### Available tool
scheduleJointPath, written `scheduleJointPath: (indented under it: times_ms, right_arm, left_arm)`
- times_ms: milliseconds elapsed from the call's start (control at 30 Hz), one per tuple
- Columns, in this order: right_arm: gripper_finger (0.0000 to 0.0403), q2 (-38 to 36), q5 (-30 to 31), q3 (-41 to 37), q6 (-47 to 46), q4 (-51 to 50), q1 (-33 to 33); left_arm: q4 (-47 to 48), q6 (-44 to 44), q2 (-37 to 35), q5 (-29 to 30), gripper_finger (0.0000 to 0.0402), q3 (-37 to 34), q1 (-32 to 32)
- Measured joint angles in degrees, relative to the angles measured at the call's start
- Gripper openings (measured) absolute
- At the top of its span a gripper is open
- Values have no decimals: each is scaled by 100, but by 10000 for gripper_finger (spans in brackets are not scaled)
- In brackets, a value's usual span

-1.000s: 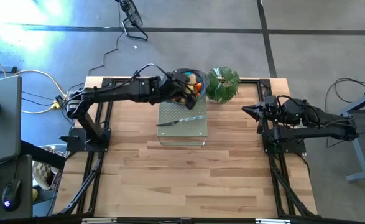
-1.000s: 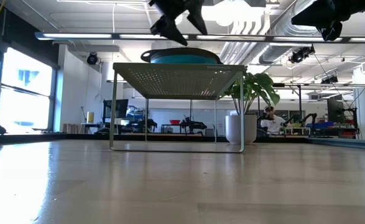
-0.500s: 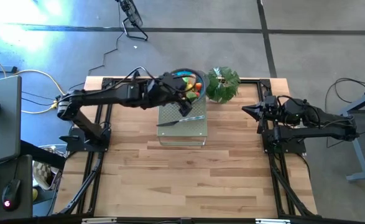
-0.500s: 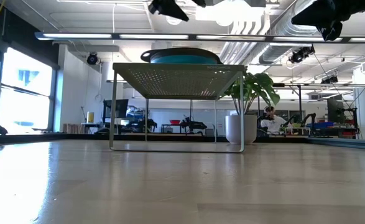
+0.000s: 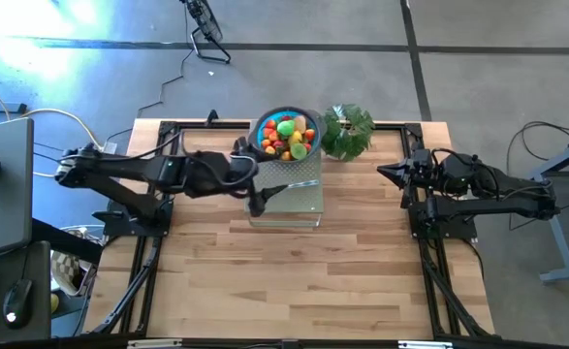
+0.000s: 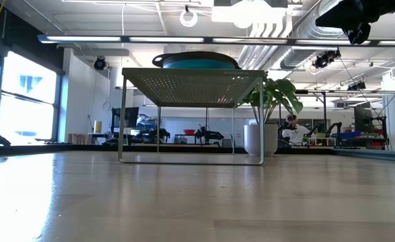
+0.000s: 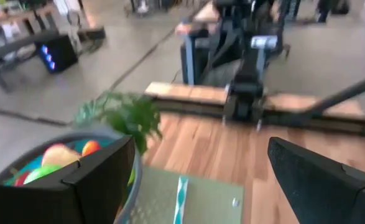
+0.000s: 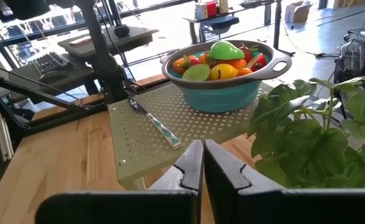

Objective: Pick & Place Fruit
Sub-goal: Return to Home Position

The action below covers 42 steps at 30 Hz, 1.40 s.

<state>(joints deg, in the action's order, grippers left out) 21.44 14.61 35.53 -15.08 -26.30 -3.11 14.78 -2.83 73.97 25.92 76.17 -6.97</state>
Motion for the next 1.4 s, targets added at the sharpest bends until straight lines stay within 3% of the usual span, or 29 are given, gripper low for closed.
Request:
scheduleJointPath:
  times_ms: [1400]
  right_arm:
    - [7,2,2,0,33,2,0]
  left_arm:
    - [-105,-337,62,-91,354,-64,-54]
